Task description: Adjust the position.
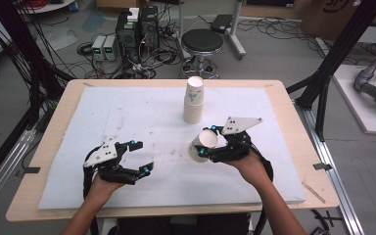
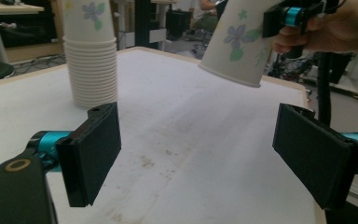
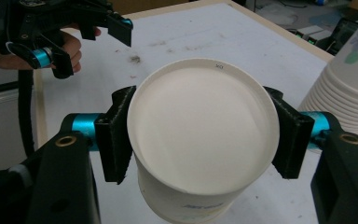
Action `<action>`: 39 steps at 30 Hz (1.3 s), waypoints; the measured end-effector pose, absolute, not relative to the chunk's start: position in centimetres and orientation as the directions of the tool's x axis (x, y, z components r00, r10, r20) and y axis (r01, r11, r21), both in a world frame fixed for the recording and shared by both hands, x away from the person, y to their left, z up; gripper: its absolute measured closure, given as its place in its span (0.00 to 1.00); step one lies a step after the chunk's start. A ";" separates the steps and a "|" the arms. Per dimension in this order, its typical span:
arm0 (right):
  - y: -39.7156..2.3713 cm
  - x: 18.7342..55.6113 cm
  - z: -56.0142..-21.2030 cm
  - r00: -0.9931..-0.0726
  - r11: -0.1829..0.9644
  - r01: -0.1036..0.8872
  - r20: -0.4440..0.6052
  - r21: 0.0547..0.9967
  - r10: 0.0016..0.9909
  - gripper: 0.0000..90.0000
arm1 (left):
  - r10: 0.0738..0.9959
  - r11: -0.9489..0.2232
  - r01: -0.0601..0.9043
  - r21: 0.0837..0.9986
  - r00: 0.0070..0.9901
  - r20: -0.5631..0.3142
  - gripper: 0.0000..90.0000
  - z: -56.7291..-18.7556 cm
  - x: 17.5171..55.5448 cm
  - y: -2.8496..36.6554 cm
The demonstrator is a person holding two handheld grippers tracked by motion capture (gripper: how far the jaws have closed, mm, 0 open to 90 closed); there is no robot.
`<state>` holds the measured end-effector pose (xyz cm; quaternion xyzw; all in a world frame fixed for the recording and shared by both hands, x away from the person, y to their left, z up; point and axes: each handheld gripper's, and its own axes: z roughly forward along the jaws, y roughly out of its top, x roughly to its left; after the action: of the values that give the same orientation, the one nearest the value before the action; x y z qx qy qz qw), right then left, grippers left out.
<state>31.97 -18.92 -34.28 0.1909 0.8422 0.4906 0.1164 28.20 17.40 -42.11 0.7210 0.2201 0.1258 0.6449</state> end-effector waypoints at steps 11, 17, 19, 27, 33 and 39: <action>-17.5 31.3 -34.3 -0.927 0.466 0.189 0.000 0.864 0.375 0.39 | 0.341 -0.157 0.143 0.977 0.937 -0.082 0.17 -41.3 29.6 13.5; -17.0 31.2 -34.4 -0.932 0.473 0.185 0.001 0.861 0.363 0.39 | 0.302 -0.184 0.129 0.974 0.951 -0.069 0.17 -41.0 30.1 11.5; -16.9 31.2 -34.5 -0.933 0.476 0.184 0.000 0.860 0.360 0.39 | 0.297 -0.186 0.124 0.975 0.953 -0.064 0.17 -41.0 30.2 11.0; -16.0 31.0 -34.6 -0.939 0.485 0.187 0.011 0.854 0.343 0.39 | 0.279 -0.202 0.117 0.972 0.959 -0.057 0.17 -41.2 30.5 9.7; -15.5 31.0 -34.6 -0.945 0.489 0.184 0.017 0.853 0.327 0.39 | 0.271 -0.198 0.112 0.974 0.961 -0.056 0.18 -41.3 30.6 9.2; -15.3 31.1 -34.5 -0.948 0.473 0.192 0.036 0.860 0.318 0.39 | 0.259 -0.196 0.103 0.975 0.964 -0.050 0.21 -41.4 30.7 9.0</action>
<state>31.09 -15.27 -34.54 0.1488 0.8558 0.4912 0.0642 30.73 8.96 -41.37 0.7707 0.1176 0.0626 0.6232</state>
